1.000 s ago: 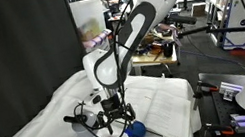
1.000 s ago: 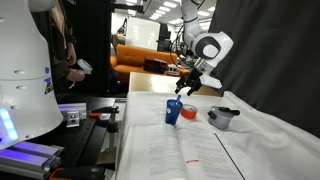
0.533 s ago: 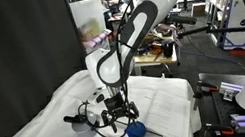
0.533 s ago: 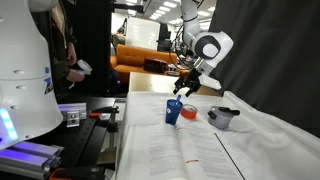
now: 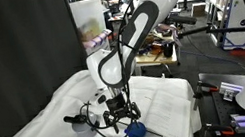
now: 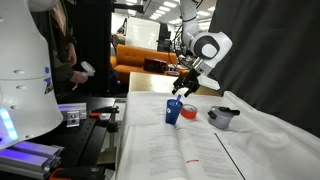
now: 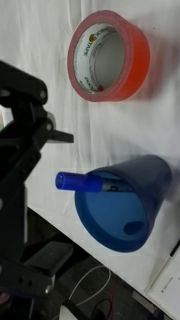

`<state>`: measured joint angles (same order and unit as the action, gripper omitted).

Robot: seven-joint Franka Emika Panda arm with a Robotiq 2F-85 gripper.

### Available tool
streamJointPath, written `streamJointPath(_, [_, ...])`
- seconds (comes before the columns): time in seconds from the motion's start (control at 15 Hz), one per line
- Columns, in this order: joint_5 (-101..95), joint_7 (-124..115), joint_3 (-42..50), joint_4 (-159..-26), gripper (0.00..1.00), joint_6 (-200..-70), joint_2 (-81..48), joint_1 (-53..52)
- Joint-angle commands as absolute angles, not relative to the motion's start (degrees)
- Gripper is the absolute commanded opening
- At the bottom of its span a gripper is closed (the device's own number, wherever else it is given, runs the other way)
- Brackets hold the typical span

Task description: Take the marker out of the cup and put it on the book

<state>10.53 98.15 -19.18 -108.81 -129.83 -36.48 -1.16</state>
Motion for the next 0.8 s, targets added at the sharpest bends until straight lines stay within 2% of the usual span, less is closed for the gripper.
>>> streamJointPath(0.0, [11.7, 99.5, -19.4, -109.4, 1.00, -129.7, -36.2, -0.6])
streamJointPath(0.73, [11.4, 101.8, -19.2, -107.5, 1.00, -130.2, -39.0, 0.1])
